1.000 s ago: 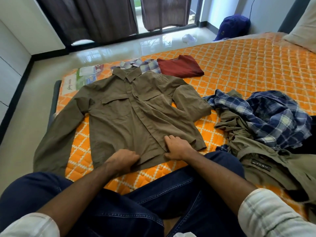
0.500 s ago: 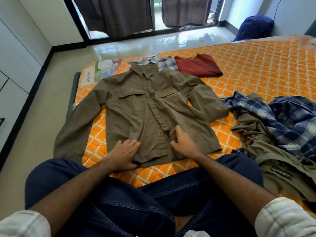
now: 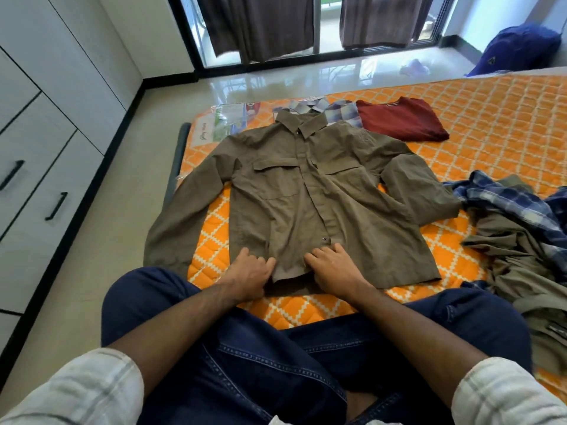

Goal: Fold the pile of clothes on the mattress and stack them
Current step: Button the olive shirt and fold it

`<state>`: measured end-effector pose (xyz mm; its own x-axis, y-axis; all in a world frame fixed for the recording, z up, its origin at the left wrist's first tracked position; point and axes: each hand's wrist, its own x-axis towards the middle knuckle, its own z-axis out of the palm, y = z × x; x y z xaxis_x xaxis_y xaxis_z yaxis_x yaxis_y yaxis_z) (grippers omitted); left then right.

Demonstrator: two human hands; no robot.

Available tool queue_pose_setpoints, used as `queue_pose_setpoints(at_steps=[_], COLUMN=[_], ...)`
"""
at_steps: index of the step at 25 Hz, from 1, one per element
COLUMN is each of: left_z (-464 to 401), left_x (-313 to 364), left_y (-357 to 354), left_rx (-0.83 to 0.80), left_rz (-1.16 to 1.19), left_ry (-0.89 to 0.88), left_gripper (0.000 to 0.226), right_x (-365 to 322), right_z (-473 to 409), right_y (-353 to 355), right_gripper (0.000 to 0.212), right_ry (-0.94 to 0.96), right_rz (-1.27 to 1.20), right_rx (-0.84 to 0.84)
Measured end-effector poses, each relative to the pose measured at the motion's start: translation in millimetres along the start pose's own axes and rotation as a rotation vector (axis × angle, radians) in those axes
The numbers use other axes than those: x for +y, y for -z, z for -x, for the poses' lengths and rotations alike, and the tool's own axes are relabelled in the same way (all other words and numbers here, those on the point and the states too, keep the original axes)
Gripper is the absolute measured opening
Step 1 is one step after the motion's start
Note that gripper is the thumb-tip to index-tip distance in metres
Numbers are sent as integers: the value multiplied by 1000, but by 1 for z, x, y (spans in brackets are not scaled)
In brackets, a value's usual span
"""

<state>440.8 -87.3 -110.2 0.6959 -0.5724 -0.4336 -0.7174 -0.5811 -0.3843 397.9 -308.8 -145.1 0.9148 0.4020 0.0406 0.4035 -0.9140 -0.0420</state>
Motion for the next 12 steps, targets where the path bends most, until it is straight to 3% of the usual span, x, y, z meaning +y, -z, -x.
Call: queue_pose_setpoints(at_steps=[3, 6, 12], left_z=[4, 13, 5], left_x=[-12, -35, -28], left_y=[0, -7, -17], left_rx=[-146, -365, -476], left_rz=[-129, -250, -348], left_ry=[7, 76, 2], left_gripper=[27, 30, 34], right_x=[7, 4, -6], right_z=[7, 9, 2], right_y=[1, -5, -9], right_gripper=[26, 29, 16], right_ry=[29, 116, 176], right_rz=[-10, -21, -54], right_rx=[13, 30, -86])
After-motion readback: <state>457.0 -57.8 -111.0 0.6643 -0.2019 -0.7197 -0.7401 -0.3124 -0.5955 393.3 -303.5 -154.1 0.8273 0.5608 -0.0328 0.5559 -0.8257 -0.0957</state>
